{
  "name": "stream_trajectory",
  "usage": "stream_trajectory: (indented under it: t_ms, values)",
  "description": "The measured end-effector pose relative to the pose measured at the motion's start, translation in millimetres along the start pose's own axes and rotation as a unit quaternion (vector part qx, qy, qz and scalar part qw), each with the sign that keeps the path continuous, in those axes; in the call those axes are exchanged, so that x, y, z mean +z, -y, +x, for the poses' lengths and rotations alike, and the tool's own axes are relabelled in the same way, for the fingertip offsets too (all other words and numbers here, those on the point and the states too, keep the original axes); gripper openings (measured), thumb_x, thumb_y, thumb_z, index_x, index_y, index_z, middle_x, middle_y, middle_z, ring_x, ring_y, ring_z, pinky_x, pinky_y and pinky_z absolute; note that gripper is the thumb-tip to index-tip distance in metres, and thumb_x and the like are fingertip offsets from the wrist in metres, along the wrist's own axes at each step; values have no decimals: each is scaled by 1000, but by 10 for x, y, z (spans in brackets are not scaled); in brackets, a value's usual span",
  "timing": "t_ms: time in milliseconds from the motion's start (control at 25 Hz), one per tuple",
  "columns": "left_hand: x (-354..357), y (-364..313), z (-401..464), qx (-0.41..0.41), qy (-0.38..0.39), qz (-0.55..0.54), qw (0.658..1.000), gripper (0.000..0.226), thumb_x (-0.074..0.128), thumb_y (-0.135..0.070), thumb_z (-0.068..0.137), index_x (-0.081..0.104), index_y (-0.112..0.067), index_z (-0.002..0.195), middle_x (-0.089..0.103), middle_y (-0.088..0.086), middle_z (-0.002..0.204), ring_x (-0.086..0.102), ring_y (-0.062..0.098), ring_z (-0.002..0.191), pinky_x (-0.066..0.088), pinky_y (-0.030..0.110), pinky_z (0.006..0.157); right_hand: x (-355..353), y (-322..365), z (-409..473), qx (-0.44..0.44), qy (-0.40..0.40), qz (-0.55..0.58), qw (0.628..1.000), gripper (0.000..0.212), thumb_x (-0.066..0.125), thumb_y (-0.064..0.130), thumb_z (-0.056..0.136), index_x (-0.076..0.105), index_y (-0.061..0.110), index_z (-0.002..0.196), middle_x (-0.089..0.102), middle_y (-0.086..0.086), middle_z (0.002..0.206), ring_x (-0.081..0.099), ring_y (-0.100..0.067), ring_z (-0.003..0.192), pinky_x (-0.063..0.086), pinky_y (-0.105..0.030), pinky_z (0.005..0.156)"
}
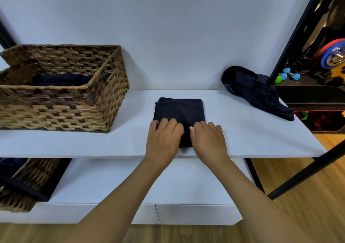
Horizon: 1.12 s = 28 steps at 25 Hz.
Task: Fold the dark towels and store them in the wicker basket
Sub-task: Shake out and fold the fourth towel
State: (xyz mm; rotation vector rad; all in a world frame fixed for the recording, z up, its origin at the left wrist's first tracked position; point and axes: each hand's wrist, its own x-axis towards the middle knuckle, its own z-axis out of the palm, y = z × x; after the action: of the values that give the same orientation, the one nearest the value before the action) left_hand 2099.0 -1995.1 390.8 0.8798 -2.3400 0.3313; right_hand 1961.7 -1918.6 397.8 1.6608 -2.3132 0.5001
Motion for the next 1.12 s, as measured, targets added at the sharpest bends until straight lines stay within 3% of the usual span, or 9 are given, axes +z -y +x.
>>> stream_trajectory:
  t_ms: [80,160,240,480,640,800,920,1040,1120]
  values:
    - [90,9,-249,46,-42,-45,997,19,55,-27,98,67,-12,103,63,2,97,56,26,89,42,37,84,-50,-18,139,27,68,17,997,43,23,33,107,39,18,71,41,5,63,46,-28,64,31,-37,70]
    - [86,82,-285,47,15,-62,997,34,53,-38,96,67,-12,114,65,2,105,58,25,96,45,38,89,-63,-88,256,75,144,89,983,46,25,36,108,39,17,68,47,2,65,50,-30,68,34,-37,71]
    - [86,165,-163,55,54,-46,996,38,47,-45,96,67,-15,107,65,-1,97,57,23,86,45,36,78,-91,-118,297,112,174,138,969,46,27,37,108,40,17,68,51,-1,68,53,-30,71,37,-37,68]
    - [48,316,218,110,158,-55,980,49,26,-51,99,60,-19,85,58,-6,79,46,17,74,37,33,73,121,-37,-28,-10,-86,-24,996,24,38,28,99,47,14,82,46,-6,83,28,-21,72,29,-35,64]
    - [65,268,544,84,239,-59,966,53,15,-45,105,53,-23,75,53,-10,73,45,17,85,29,33,79,197,-89,-21,-16,-92,-22,995,39,34,43,99,49,13,80,45,-5,81,31,-22,71,29,-35,64]
    - [143,219,778,26,311,-74,947,47,23,-41,108,56,-19,84,49,-4,83,45,20,87,31,34,79,210,-74,141,6,-101,-16,995,43,34,43,100,49,14,71,45,-3,72,29,-21,69,28,-35,62]
    - [229,238,726,-37,235,-160,958,31,35,-41,105,52,-18,90,55,-5,82,52,21,78,34,34,68,136,-87,315,25,-60,10,998,47,30,41,101,44,17,62,37,3,62,31,-21,59,27,-34,61]
    - [317,193,462,-1,84,-65,994,39,32,-37,103,59,-15,85,58,-1,85,51,23,80,35,34,69,55,-108,468,38,67,-8,997,51,26,39,106,38,17,62,37,6,59,41,-26,57,28,-37,71]
    - [338,192,309,11,46,-41,998,39,34,-34,104,66,-16,91,59,0,90,51,23,85,35,34,74,3,-153,577,79,149,44,985,54,27,40,107,40,16,61,46,2,60,46,-25,62,32,-39,77]
